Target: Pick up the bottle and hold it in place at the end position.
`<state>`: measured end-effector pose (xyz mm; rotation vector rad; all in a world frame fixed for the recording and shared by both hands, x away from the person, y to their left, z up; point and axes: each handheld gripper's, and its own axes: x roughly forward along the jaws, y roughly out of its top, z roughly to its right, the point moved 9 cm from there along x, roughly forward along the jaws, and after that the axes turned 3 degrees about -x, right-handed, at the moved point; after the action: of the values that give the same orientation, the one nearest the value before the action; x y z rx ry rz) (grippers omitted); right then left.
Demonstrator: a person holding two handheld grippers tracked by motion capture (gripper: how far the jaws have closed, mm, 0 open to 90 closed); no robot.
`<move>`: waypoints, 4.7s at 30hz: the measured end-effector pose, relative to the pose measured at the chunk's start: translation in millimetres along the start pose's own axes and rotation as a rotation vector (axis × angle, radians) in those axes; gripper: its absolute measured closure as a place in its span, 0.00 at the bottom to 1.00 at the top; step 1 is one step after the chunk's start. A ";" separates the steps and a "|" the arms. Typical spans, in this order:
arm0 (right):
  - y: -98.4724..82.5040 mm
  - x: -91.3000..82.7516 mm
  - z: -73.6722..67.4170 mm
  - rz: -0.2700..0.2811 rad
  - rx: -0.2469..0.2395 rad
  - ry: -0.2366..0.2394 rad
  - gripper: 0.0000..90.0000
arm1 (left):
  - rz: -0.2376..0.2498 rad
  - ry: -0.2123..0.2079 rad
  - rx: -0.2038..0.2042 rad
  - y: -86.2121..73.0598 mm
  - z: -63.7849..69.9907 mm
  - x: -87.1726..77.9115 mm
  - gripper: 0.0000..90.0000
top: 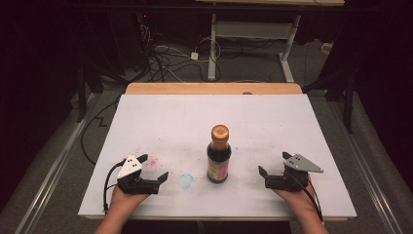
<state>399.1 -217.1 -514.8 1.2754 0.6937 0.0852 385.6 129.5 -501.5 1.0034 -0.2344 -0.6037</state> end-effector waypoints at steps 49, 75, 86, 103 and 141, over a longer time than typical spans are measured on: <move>1.7 -7.0 -3.8 0.007 -0.014 0.013 0.01 | -0.047 -0.070 0.035 -10.6 36.9 5.8 0.00; -2.5 -12.6 0.9 0.001 -0.009 0.010 0.00 | -0.105 -0.238 -0.041 -28.5 109.1 36.9 0.00; -3.3 -12.8 0.7 -0.001 -0.005 0.013 0.01 | -0.147 -0.257 0.021 -37.0 126.2 54.4 0.00; -2.9 -12.8 1.0 0.004 0.006 0.015 0.01 | -0.148 -0.280 0.004 -29.1 147.7 80.8 0.04; -2.5 -12.5 1.4 0.006 0.005 0.009 0.01 | -0.447 -0.285 0.547 -31.2 115.0 67.1 0.33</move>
<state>389.1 -224.4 -511.5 1.2823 0.6980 0.0939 376.8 -3.9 -472.8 1.5150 -0.4475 -1.1298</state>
